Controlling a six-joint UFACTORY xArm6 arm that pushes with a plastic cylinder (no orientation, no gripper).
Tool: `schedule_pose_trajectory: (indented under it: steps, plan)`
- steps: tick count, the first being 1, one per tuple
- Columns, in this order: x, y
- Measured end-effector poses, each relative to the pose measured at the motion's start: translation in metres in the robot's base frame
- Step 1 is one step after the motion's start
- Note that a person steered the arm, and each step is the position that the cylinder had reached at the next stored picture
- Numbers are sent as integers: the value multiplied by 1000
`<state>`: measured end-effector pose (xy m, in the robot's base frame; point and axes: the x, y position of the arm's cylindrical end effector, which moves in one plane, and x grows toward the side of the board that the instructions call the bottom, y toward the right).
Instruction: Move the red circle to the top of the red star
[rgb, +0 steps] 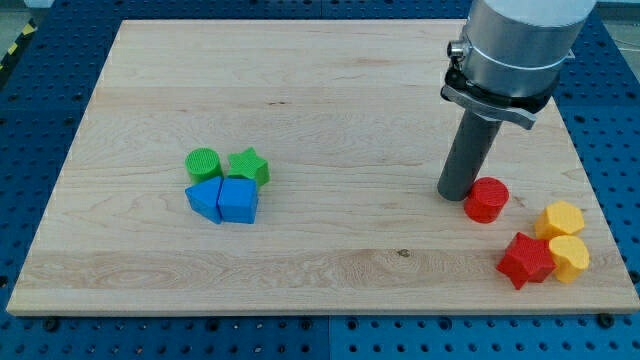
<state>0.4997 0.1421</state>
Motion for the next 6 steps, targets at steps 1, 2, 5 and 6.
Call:
schedule_pose_trajectory:
  steps: [1,2,5,6]
  plan:
    - [-8,2]
    - [-12,9]
    - [7,23]
    - [8,23]
